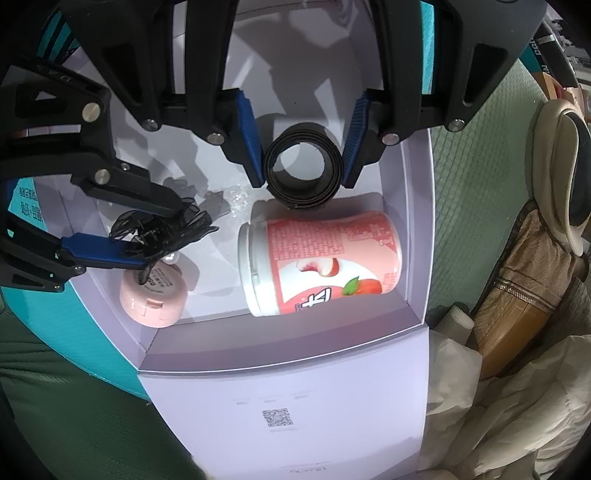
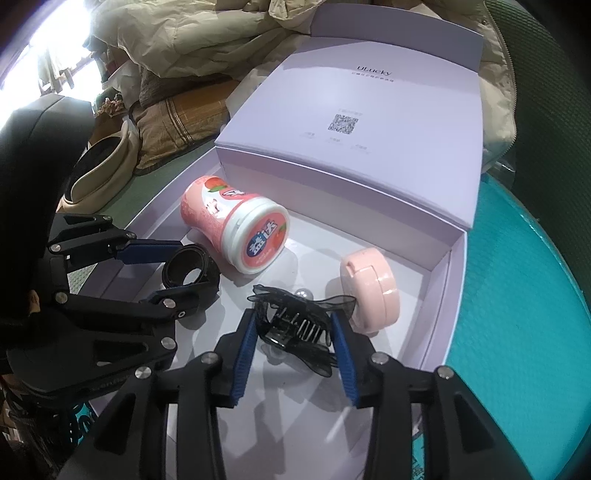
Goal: Organize objects
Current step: 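Open both tools to release the hair tie and claw clip in the box, then withdraw both tools from the box toward the scrunchies and clips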
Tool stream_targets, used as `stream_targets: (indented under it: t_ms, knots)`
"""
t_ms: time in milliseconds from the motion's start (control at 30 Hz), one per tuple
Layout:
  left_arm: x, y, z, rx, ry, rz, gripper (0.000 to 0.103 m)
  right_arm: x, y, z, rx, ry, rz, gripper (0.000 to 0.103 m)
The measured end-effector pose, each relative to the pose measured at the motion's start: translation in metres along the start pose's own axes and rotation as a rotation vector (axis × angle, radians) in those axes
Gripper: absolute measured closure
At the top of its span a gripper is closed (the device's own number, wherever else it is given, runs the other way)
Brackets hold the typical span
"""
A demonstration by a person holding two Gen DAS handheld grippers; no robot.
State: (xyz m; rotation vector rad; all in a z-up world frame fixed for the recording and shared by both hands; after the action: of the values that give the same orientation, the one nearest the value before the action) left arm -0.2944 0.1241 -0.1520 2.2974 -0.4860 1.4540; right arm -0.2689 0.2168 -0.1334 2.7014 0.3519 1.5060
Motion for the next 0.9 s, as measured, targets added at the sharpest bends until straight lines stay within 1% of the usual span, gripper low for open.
stream_targets:
  t_ms: [167,333,500,600,700,900]
  knots:
    - [0.010,-0.004,-0.001,-0.001,-0.026,-0.016,0.063,0.011,0.000,-0.001,0.001,-0.014,0.008,0.060]
    - [0.024,-0.002,0.005,0.011,-0.038,-0.022,0.062,0.023,0.000,-0.003,-0.001,-0.035,0.025,0.054]
    - [0.030,0.000,0.001,0.031,-0.051,-0.032,0.053,0.031,0.003,-0.008,0.002,-0.047,0.043,0.050]
    - [0.040,0.000,0.003,0.041,-0.058,-0.039,0.051,0.037,0.004,-0.010,0.007,-0.056,0.053,0.046]
    - [0.042,0.006,0.002,0.047,-0.065,-0.045,0.049,0.044,0.005,-0.013,0.003,-0.067,0.060,0.046]
    - [0.053,0.014,-0.001,0.062,-0.087,-0.054,0.047,0.060,0.008,-0.019,0.004,-0.092,0.076,0.046]
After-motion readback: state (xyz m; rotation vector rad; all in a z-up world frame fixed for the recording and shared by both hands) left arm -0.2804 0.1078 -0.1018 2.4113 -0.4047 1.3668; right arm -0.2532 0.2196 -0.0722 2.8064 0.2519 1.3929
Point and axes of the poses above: each gripper's, at about its wrist camera, not at the fingertips, and x roughly against the way its jaws point, y to its left, z to its underside, the point moved 10 cm from there along -x, roughly the way its jaws point, and after that the axes turned 1 degree about -z, right-handed, at the moved point
